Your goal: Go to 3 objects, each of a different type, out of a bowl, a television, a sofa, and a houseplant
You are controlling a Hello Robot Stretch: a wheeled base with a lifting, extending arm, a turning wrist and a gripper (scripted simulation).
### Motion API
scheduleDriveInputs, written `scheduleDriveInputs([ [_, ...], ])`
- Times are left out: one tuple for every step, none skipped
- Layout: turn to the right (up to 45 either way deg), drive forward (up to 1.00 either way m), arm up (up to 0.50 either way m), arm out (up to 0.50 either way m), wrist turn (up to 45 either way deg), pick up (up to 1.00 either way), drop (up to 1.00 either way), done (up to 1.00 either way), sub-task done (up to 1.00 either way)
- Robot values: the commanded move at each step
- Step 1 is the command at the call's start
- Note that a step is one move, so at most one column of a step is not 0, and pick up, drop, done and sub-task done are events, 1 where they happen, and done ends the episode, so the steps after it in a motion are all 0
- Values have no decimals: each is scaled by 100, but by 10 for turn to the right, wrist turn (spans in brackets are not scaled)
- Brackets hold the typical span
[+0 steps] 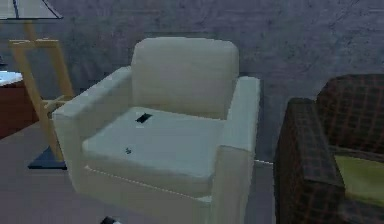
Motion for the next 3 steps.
scheduleDriveInputs([
  [0, 10, 0, 0, 0, 0, 0, 0, 0],
  [-450, 0, 0, 0, 0, 0, 0, 0, 0],
  [-240, 0, 0, 0, 0, 0, 0, 0, 0],
])
